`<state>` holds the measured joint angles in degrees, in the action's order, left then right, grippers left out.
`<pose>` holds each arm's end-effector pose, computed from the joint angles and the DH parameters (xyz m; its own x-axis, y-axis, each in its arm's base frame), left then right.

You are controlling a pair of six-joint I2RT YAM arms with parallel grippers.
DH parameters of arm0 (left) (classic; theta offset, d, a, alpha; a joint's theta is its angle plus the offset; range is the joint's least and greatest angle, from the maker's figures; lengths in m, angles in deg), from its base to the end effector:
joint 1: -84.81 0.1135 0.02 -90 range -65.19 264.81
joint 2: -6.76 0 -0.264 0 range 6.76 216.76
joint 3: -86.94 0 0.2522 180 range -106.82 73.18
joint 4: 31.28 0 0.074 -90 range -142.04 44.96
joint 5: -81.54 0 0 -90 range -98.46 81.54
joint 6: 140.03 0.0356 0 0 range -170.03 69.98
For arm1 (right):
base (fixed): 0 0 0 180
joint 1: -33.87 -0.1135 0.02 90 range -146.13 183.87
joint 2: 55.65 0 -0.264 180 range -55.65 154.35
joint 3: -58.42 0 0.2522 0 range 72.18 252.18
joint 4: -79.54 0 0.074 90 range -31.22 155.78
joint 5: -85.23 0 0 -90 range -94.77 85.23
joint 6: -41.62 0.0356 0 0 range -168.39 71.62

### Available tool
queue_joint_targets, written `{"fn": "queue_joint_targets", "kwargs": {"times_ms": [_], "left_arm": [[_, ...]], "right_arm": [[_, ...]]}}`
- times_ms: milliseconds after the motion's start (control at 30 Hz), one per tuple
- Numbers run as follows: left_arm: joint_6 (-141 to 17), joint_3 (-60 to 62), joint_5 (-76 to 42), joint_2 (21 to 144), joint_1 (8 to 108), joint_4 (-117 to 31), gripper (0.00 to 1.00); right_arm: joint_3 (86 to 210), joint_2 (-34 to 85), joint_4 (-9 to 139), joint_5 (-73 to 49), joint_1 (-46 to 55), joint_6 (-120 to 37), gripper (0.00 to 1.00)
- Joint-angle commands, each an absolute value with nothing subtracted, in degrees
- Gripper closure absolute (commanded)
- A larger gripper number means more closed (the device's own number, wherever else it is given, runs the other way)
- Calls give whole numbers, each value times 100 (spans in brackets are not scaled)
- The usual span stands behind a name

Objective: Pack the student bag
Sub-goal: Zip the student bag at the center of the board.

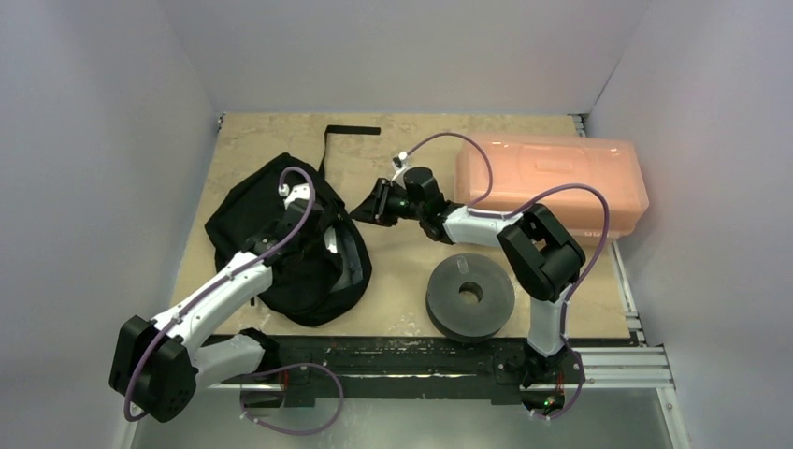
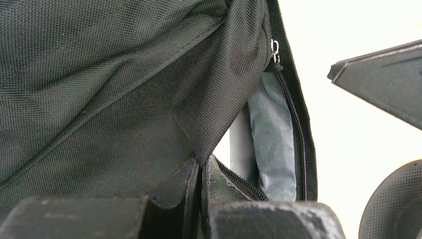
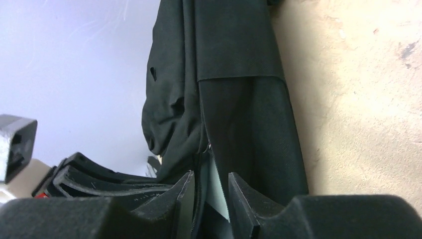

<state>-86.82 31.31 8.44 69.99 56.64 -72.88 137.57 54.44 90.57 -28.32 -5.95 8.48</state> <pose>0.2003 -0.0955 0.2340 -0.7047 -0.2727 -0.6551 -0.1720 0.9613 -0.2151 0.3191 0.2845 0.1955 -0.8761 0.2689 -0.4001 -0.2597 0.4360 0.8617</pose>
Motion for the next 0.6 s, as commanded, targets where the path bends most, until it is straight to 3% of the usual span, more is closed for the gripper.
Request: {"fn": "queue_joint_targets", "kwargs": {"times_ms": [0,67,167,200,333,400,567], "left_arm": [[-8377,3088,774,6938,5752,-7040,100],[-8261,2936,554,6853,5747,-7218,100],[-8127,2753,451,6668,5752,-7413,100],[-8078,2703,432,6614,5760,-7453,100],[-8028,2565,388,6580,5765,-7518,100],[-8055,2532,283,6670,5765,-7483,100],[-8138,2563,50,6875,5765,-7351,100]], "right_arm": [[13552,4935,9224,-2442,-873,166,61],[13555,4644,8779,-2021,-1050,-517,53],[13631,4504,8391,-1790,-1326,-1143,53],[13619,4534,8408,-1831,-1378,-1149,55],[13621,4879,8861,-1944,-1498,-813,82],[13784,5097,8784,-1666,-1562,-801,89],[13847,5404,8976,-790,-1579,-730,85]]}}
